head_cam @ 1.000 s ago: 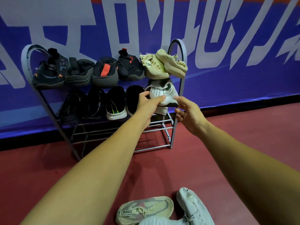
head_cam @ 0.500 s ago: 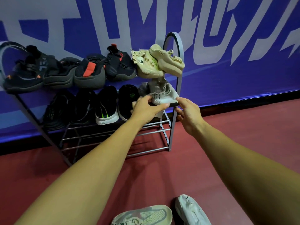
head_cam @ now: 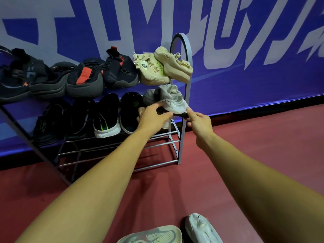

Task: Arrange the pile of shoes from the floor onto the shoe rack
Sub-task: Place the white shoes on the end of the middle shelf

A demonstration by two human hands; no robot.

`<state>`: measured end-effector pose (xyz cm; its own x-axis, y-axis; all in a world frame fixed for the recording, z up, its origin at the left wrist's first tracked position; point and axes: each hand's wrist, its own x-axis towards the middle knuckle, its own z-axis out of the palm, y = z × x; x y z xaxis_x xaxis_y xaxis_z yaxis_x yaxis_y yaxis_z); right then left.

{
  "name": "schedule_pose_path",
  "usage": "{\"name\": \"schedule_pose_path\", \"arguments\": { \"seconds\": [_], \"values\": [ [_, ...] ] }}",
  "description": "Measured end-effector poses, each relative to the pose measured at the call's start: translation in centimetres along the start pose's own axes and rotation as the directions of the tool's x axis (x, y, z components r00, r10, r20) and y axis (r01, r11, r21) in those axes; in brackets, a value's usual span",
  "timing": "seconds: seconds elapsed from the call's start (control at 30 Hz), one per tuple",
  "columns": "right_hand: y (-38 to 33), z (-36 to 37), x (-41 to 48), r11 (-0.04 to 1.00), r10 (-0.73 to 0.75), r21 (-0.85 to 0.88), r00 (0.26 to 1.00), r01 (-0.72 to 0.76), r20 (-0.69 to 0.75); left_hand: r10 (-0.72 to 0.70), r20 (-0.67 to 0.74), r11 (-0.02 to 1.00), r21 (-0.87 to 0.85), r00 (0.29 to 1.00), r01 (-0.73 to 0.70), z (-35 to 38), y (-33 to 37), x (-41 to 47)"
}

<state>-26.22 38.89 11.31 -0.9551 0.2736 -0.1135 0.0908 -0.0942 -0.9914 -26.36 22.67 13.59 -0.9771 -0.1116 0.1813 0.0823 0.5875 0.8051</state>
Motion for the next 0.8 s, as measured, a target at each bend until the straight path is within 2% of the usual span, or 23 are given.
{"name": "schedule_pose_path", "arguments": {
  "seconds": [0.13,0.27,0.5,0.8],
  "values": [
    [-0.1,-0.2,-0.1,0.996,0.045,-0.076,0.997,-0.05,-0.055,0.017,0.057,0.987,0.158,0.998,-0.025,0.4,0.8,-0.1],
    [-1.5,-0.7,-1.1,0.976,0.061,-0.212,0.997,-0.051,0.039,0.057,0.092,0.951,0.297,0.994,-0.082,-0.1,0.9,-0.9],
    [-1.7,-1.4,-4.2,0.867,0.042,-0.497,0.986,0.043,0.158,0.084,0.106,0.967,0.232,0.991,-0.107,-2.3,0.7,-4.3],
    [0.0,-1.7,-9.1,0.648,0.074,-0.737,0.948,0.19,0.31,0.02,0.305,0.938,0.323,0.952,-0.124,-4.5,-0.9,-9.2]
  ]
}}
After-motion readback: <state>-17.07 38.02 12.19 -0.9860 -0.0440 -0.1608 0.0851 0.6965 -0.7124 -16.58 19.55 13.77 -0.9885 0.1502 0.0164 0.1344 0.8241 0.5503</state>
